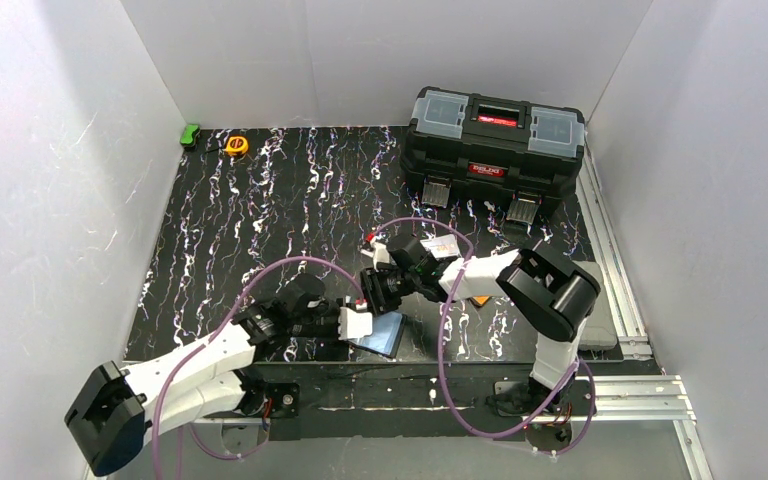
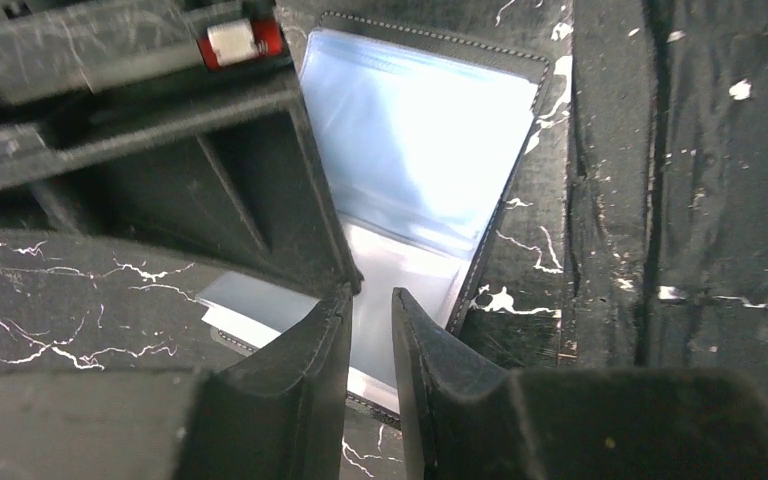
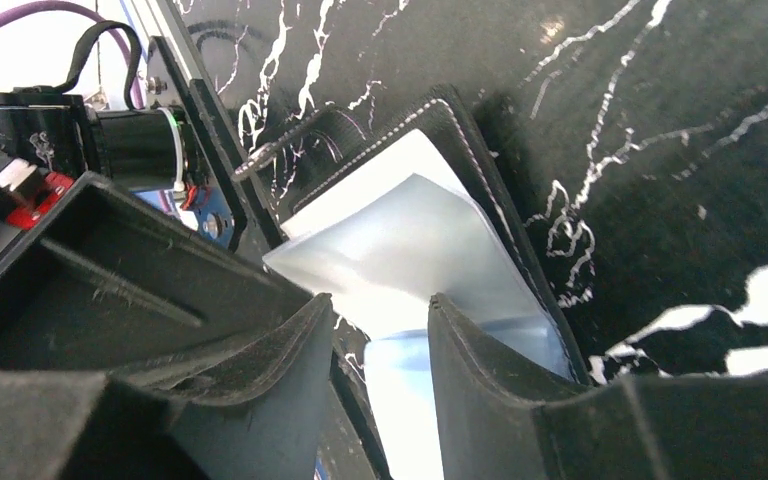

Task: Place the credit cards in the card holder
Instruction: Open the card holder at the center of the board.

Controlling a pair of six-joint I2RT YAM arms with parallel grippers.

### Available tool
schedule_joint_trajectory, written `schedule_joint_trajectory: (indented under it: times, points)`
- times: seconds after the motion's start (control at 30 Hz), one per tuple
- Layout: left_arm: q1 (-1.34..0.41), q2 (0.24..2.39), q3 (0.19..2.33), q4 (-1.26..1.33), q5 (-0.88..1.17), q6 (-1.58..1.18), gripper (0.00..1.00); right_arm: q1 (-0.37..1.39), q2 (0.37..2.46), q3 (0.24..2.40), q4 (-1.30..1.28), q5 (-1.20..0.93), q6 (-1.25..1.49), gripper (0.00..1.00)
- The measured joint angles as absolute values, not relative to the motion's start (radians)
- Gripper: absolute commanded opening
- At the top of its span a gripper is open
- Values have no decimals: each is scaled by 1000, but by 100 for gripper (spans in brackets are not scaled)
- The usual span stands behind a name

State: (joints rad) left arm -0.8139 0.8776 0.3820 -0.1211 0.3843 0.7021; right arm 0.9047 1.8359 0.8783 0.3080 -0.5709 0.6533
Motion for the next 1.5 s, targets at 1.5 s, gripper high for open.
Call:
schedule_joint_trajectory:
  times: [1.5]
  points:
    - [-909, 963, 348, -143, 209, 842, 11, 853, 1518, 630, 156, -443, 639, 64]
